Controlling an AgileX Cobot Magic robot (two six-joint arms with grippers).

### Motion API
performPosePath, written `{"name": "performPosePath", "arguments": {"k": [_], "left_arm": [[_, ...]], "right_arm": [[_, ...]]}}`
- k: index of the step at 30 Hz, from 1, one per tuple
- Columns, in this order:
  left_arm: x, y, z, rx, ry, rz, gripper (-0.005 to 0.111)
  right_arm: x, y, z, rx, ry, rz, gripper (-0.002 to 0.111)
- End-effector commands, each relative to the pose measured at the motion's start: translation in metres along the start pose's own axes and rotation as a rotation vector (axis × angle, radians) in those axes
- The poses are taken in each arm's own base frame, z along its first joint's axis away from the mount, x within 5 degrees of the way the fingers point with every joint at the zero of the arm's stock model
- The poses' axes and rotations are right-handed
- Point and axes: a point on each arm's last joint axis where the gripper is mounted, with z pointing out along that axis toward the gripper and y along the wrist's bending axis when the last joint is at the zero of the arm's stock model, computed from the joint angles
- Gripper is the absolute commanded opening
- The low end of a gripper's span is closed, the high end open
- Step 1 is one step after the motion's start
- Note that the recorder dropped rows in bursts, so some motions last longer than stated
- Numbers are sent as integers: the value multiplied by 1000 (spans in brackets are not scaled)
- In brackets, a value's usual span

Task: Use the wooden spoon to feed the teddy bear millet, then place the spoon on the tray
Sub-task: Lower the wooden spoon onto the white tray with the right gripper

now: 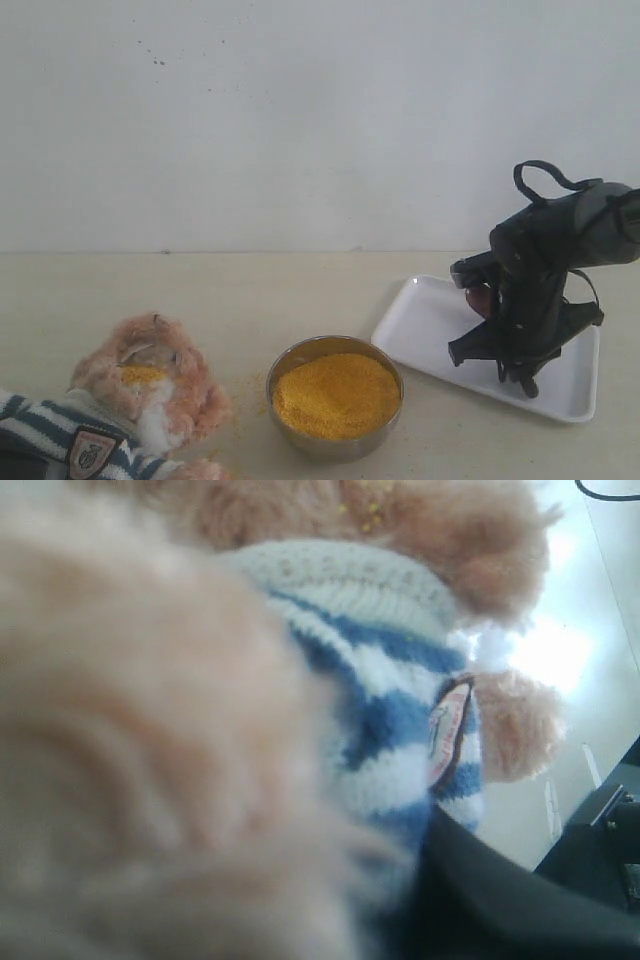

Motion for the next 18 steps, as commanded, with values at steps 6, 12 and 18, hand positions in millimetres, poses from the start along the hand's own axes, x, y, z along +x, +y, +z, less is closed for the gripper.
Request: {"name": "performPosePath", "arguments": {"k": [6, 12, 18], "left_arm": [[-1, -3, -2, 16, -14, 5, 4], [-1, -3, -2, 16, -14, 5, 4], [-1, -3, -2, 16, -14, 5, 4]], "right_arm": [[-4, 0, 4, -18, -33, 19, 26], [-6, -4, -18, -32, -102, 60, 50], [8, -11, -55, -72, -224, 114, 50]]}}
